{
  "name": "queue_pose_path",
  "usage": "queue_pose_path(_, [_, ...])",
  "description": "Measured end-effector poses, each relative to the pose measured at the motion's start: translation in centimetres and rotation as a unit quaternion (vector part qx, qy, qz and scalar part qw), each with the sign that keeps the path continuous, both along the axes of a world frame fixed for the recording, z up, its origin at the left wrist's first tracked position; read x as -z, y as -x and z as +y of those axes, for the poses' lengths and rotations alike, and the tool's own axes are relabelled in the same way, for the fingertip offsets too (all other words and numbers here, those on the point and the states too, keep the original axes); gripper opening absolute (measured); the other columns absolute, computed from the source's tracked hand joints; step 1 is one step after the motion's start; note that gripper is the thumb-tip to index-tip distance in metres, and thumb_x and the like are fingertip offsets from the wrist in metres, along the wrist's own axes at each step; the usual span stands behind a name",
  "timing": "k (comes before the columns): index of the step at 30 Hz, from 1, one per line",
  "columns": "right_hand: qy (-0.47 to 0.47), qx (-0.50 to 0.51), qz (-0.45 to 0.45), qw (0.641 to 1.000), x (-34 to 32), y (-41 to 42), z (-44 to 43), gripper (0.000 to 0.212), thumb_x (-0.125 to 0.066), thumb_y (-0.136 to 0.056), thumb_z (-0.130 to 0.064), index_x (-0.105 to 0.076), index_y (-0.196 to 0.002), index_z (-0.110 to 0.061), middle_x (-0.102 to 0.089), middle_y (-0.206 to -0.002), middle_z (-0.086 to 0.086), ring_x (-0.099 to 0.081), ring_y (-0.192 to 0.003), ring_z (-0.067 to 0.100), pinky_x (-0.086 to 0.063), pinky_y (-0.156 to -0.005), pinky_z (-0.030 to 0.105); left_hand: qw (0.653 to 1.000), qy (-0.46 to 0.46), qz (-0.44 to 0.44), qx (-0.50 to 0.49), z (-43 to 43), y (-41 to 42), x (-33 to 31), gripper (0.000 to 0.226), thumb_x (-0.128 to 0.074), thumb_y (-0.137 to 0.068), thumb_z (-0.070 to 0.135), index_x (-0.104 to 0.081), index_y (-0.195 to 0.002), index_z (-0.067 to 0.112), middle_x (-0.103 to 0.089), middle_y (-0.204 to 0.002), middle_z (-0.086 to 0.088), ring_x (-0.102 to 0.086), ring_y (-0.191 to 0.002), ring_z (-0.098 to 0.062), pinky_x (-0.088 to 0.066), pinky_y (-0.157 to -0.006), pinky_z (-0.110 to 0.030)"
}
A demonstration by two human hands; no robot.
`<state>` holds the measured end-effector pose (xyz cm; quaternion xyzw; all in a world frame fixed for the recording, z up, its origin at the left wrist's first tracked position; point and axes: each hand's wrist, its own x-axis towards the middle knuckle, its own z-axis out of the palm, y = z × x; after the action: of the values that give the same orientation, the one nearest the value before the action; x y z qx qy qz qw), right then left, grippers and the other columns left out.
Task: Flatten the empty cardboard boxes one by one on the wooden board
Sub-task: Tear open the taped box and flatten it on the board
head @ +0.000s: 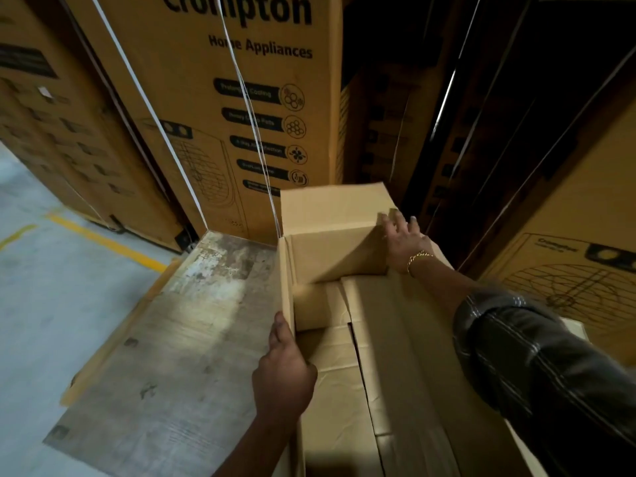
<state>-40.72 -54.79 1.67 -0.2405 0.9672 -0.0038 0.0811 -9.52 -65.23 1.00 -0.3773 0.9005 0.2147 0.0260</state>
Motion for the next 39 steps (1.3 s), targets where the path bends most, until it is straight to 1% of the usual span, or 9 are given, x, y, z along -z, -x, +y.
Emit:
queue_pose_path(2, [0.008, 0.029, -0.002, 1.0, 0.5, -1.4, 1.5, 0.084, -0.043, -0.094, -0.01, 0.01, -0.156, -0.027, 0.014, -0.165, 0.003, -0.013, -0.148, 0.044, -0.039, -0.107, 0.059, 1.0, -0.005, 0.002, 0.004, 0.0, 0.0, 0.0, 0.096, -0.057, -0.082, 0.025, 0.004, -0.156, 0.016, -0.03, -0.159, -0.005, -0.061, -0.113, -0.03, -0.049, -0.086, -0.036])
queue_pose_path(6, [0.035, 0.074, -0.042, 0.996, 0.3, -5.6, 5.8, 0.093, -0.05, -0.091, -0.012, 0.016, -0.155, -0.023, 0.0, -0.166, 0.008, -0.055, -0.12, 0.039, -0.052, -0.092, 0.051, 1.0, 0.001, 0.026, 0.009, 0.1, -0.4, -0.1, 0.095, -0.061, -0.085, 0.027, 0.002, -0.156, 0.016, -0.038, -0.154, -0.005, -0.064, -0.108, -0.024, -0.055, -0.082, -0.035])
queue_pose_path(11, [0.042, 0.055, -0.092, 0.993, -0.2, -13.2, 13.5, 0.101, -0.054, -0.087, -0.018, 0.024, -0.151, -0.031, -0.011, -0.164, 0.009, -0.063, -0.108, 0.034, -0.057, -0.084, 0.046, 1.0, 0.019, 0.016, 0.009, 0.5, -0.6, -1.3, 0.092, -0.059, -0.086, 0.034, -0.002, -0.156, 0.013, -0.04, -0.152, -0.007, -0.062, -0.11, -0.029, -0.052, -0.084, -0.038])
queue_pose_path(14, [0.056, 0.031, -0.116, 0.991, -0.3, -18.4, 19.0, 0.097, -0.054, -0.092, -0.026, 0.022, -0.152, -0.032, -0.009, -0.164, 0.008, -0.064, -0.096, 0.025, -0.057, -0.069, 0.031, 0.999, -0.027, 0.004, 0.025, 0.6, -1.6, -1.9, 0.098, -0.059, -0.085, 0.043, 0.004, -0.156, 0.016, -0.027, -0.159, -0.007, -0.055, -0.122, -0.033, -0.049, -0.091, -0.041])
queue_pose_path(18, [0.088, 0.019, -0.169, 0.982, 0.1, -23.2, 26.6, 0.092, -0.053, -0.094, -0.05, 0.011, -0.156, -0.028, -0.007, -0.165, 0.002, -0.056, -0.121, 0.025, -0.053, -0.091, 0.035, 0.998, -0.052, -0.013, 0.043, 1.4, -4.6, -1.8, 0.099, -0.06, -0.087, 0.043, 0.008, -0.156, 0.018, -0.01, -0.165, -0.004, -0.034, -0.141, -0.031, -0.042, -0.105, -0.046])
queue_pose_path(23, [0.148, 0.057, -0.226, 0.961, 1.3, -27.2, 30.6, 0.087, -0.055, -0.092, -0.056, -0.006, -0.157, -0.026, -0.029, -0.159, 0.003, -0.055, -0.122, 0.021, -0.049, -0.098, 0.038, 0.993, -0.112, 0.02, -0.025, 5.4, -9.8, -0.9, 0.087, -0.057, -0.091, 0.039, -0.005, -0.156, 0.017, -0.027, -0.159, -0.007, -0.042, -0.134, -0.033, -0.041, -0.105, -0.045])
queue_pose_path(28, [0.28, 0.125, -0.241, 0.921, 2.3, -29.4, 32.0, 0.111, -0.042, -0.061, -0.096, -0.028, -0.152, -0.035, -0.046, -0.15, -0.004, -0.057, -0.123, 0.019, -0.047, -0.103, 0.044, 0.99, -0.128, 0.022, -0.057, 9.0, -14.9, 0.9, 0.083, -0.058, -0.09, 0.034, -0.009, -0.154, 0.016, -0.03, -0.155, -0.009, -0.044, -0.131, -0.035, -0.042, -0.103, -0.043])
queue_pose_path(35, [0.289, 0.166, -0.273, 0.903, 0.6, -32.6, 31.3, 0.07, -0.052, -0.088, -0.057, -0.036, -0.15, -0.03, -0.052, -0.145, 0.0, -0.055, -0.125, 0.023, -0.043, -0.102, 0.037, 0.983, -0.173, 0.019, -0.052, 10.8, -18.7, 1.4, 0.094, -0.062, -0.092, 0.046, -0.004, -0.158, 0.013, -0.015, -0.164, -0.009, -0.028, -0.147, -0.029, -0.028, -0.115, -0.037])
queue_pose_path(39, [0.321, 0.184, -0.279, 0.886, -0.2, -34.5, 31.1, 0.05, -0.058, -0.084, -0.044, -0.056, -0.132, -0.03, -0.073, -0.107, -0.006, -0.068, -0.096, 0.016, -0.052, -0.09, 0.042, 0.965, -0.246, 0.028, -0.089, 10.8, -18.9, 0.5, 0.08, -0.064, -0.091, 0.03, -0.018, -0.156, 0.024, -0.046, -0.149, -0.008, -0.052, -0.127, -0.029, -0.045, -0.096, -0.033])
